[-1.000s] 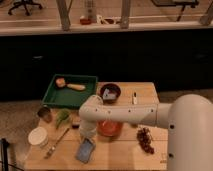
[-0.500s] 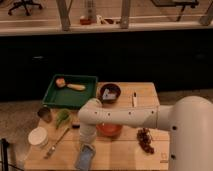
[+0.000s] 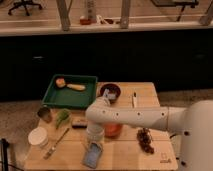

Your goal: Wipe table surface with sponge

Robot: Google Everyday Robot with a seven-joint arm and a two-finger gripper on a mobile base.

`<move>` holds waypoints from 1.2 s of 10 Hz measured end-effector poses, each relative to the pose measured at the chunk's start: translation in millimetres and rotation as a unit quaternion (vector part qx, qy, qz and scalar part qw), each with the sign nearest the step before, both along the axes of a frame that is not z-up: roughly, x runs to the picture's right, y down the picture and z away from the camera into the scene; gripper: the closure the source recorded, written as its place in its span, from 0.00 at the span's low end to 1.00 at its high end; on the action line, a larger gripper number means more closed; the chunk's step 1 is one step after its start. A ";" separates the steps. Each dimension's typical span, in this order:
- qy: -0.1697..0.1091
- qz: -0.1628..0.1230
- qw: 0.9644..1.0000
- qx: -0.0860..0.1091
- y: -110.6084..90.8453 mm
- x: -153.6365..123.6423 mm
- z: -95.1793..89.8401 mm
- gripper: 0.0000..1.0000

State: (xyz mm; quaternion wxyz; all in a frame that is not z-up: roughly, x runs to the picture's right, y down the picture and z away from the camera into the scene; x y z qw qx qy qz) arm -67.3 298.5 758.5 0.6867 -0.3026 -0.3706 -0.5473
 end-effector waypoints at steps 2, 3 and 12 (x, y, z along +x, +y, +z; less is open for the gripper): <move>-0.007 -0.007 1.000 0.004 -10.3 -3.7 11.1 1.00; -0.020 -0.014 1.000 0.006 -14.5 -11.9 17.2 1.00; -0.096 -0.059 0.994 0.001 9.8 -62.0 -9.9 1.00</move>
